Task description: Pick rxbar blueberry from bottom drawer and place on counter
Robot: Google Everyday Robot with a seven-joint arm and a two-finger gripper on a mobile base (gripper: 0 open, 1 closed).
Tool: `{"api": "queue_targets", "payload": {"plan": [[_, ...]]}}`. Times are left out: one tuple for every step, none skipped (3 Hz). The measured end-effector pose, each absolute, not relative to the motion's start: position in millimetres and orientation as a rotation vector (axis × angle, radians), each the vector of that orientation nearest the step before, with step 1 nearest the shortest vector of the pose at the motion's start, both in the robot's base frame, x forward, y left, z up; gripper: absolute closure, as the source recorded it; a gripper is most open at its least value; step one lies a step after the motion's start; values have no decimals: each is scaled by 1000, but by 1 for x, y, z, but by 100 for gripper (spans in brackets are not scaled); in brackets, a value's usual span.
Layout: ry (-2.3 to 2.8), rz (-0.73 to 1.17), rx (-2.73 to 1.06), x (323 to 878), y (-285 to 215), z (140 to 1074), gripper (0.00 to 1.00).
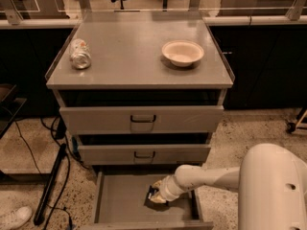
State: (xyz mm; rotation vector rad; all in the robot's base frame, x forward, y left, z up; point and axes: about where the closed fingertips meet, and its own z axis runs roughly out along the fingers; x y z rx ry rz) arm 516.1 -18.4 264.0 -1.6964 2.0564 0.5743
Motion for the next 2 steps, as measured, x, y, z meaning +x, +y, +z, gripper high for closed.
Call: {"api": "queue_targets", "payload": {"plan": [[2056,582,-1699,507,-15,265,100],[2045,580,-1690,508,-14,280,100]]}}
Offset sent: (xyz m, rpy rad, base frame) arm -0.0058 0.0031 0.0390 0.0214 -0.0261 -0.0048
